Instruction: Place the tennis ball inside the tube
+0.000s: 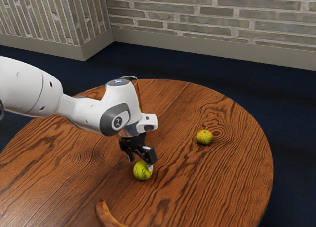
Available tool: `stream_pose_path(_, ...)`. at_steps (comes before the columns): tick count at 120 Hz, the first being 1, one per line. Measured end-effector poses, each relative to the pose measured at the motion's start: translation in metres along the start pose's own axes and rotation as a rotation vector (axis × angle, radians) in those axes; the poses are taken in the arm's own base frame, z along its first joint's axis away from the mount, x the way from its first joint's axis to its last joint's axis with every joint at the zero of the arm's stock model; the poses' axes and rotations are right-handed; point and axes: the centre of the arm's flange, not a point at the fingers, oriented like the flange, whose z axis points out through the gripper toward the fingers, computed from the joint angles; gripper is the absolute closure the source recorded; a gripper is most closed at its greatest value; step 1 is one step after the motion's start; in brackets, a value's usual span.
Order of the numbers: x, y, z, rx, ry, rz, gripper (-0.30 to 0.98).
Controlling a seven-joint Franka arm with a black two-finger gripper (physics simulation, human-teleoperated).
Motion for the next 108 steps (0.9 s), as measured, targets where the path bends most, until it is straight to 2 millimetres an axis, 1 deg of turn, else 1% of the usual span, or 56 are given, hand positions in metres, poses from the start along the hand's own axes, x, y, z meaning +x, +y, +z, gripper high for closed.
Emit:
stream_pose_path(12, 0.005, 0.0, 0.007, -0.003, -0.005, 0.005, 0.0)
stream_pose_path(34, 0.005, -0.002, 0.021, -0.006, -0.022, 0.009, 0.0)
stream_pose_path(48, 0.004, -0.004, 0.024, -0.007, -0.028, 0.01, 0.0)
stream_pose_path(60, 0.002, -0.001, 0.026, -0.008, -0.033, 0.018, 0.0)
stream_pose_path(91, 0.002, 0.001, 0.025, -0.01, -0.036, 0.027, 0.21)
stream_pose_path(108, 0.001, 0.002, 0.021, -0.009, -0.035, 0.032, 0.25)
